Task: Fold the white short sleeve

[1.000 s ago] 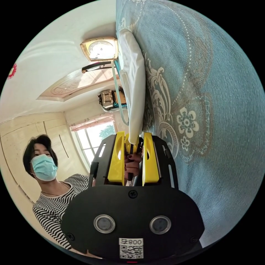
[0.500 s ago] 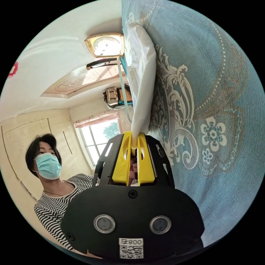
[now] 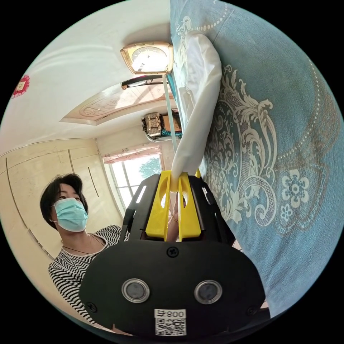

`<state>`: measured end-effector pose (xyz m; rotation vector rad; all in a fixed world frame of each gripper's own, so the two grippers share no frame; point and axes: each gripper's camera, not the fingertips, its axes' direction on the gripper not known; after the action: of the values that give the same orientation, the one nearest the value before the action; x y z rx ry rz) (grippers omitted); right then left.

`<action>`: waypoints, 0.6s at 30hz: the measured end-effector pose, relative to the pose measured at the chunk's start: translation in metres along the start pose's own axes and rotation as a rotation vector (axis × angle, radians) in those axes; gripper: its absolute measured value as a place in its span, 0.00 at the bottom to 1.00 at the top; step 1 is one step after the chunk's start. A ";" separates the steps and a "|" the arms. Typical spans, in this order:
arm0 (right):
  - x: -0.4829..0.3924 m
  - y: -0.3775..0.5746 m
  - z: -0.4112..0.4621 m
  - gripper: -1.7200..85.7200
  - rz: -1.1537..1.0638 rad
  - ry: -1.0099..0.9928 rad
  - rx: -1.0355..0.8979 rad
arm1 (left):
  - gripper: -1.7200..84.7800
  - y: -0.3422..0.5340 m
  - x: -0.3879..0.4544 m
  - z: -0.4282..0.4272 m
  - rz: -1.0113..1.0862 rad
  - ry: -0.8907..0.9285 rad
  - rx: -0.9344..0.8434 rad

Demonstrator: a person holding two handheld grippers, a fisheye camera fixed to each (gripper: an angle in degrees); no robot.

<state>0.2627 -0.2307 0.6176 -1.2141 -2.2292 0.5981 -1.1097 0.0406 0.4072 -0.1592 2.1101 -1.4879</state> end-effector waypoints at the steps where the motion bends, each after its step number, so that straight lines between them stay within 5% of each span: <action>1: 0.001 0.003 0.004 0.05 -0.004 -0.001 0.001 | 0.11 0.001 -0.001 0.002 0.008 -0.015 0.005; 18: 0.014 0.085 0.053 0.05 0.013 0.083 0.059 | 0.06 0.064 -0.032 0.054 0.065 -0.030 -0.088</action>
<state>0.2758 -0.1832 0.5299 -1.2030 -2.1218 0.6033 -1.0425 0.0329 0.3482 -0.1438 2.1369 -1.3486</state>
